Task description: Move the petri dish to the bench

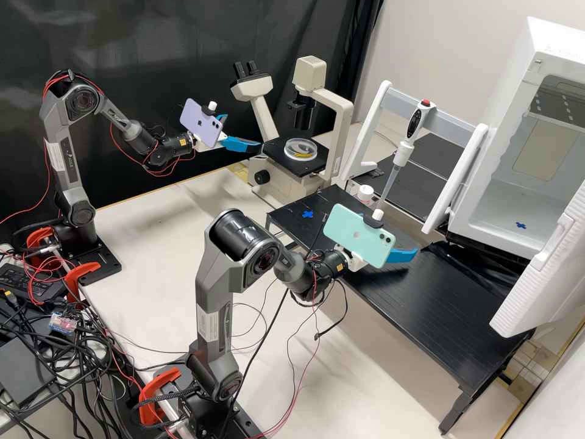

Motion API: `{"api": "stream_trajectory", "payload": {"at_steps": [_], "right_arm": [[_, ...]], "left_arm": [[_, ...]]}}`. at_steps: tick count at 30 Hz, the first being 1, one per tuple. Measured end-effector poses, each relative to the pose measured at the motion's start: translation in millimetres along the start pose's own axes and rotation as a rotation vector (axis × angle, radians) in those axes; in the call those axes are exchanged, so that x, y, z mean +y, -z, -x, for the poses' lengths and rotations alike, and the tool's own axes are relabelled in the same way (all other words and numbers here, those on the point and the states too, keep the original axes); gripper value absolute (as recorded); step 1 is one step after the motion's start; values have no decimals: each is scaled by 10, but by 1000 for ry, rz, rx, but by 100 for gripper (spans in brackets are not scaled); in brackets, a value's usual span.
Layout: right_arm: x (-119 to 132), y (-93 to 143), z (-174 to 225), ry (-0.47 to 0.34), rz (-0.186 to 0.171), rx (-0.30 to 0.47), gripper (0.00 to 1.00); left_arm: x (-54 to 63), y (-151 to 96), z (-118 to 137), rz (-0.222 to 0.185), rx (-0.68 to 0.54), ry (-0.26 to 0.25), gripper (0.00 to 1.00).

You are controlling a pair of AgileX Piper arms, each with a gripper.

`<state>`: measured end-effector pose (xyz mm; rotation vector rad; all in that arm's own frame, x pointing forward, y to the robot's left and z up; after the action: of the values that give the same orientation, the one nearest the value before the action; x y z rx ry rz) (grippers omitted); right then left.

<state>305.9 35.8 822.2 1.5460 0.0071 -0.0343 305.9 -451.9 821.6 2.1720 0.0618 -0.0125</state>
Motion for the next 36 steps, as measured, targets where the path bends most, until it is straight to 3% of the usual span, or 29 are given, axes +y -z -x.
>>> {"api": "stream_trajectory", "payload": {"at_steps": [13, 17, 20, 26, 29, 31, 36], "right_arm": [[-10, 5, 96, 4, -3, -3, 100], [2, 119, 286, -5, -3, 43, 100], [-62, 275, 439, -7, -47, 85, 100], [-260, 647, 664, 31, -12, 231, 100], [-429, 843, 760, 66, 29, 297, 100], [-526, 941, 821, 98, 76, 342, 100], [-671, 1125, 875, 107, 88, 355, 100]], "left_arm": [[0, 0, 0, 0, 0, 0, 100], [0, 0, 0, 0, 0, 0, 100], [0, 0, 0, 0, 0, 0, 100], [0, 0, 0, 0, 0, 0, 100], [0, 0, 0, 0, 0, 0, 100], [0, 0, 0, 0, 0, 0, 100], [0, 0, 0, 0, 0, 0, 100]]}}
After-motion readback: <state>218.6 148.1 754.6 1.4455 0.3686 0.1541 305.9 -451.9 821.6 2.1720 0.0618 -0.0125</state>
